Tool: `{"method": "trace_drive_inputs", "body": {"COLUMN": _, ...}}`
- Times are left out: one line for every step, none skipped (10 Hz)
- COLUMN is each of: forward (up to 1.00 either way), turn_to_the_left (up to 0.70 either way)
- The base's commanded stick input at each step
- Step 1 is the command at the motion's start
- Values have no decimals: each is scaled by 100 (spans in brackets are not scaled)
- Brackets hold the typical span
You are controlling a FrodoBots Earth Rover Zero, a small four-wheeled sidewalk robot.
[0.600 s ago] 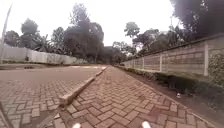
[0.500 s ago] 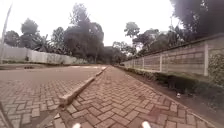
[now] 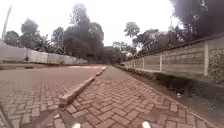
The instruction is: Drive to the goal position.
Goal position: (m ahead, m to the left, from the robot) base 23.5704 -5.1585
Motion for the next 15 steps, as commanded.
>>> {"method": "trace_drive_inputs", "body": {"forward": 70, "turn_to_the_left": 3}}
{"method": "trace_drive_inputs", "body": {"forward": 70, "turn_to_the_left": 4}}
{"method": "trace_drive_inputs", "body": {"forward": 70, "turn_to_the_left": -15}}
{"method": "trace_drive_inputs", "body": {"forward": 70, "turn_to_the_left": -16}}
{"method": "trace_drive_inputs", "body": {"forward": 70, "turn_to_the_left": -13}}
{"method": "trace_drive_inputs", "body": {"forward": 70, "turn_to_the_left": -11}}
{"method": "trace_drive_inputs", "body": {"forward": 70, "turn_to_the_left": 6}}
{"method": "trace_drive_inputs", "body": {"forward": 70, "turn_to_the_left": 2}}
{"method": "trace_drive_inputs", "body": {"forward": 70, "turn_to_the_left": 3}}
{"method": "trace_drive_inputs", "body": {"forward": 70, "turn_to_the_left": 1}}
{"method": "trace_drive_inputs", "body": {"forward": 70, "turn_to_the_left": 1}}
{"method": "trace_drive_inputs", "body": {"forward": 70, "turn_to_the_left": 10}}
{"method": "trace_drive_inputs", "body": {"forward": 70, "turn_to_the_left": 18}}
{"method": "trace_drive_inputs", "body": {"forward": 70, "turn_to_the_left": -22}}
{"method": "trace_drive_inputs", "body": {"forward": 70, "turn_to_the_left": -32}}
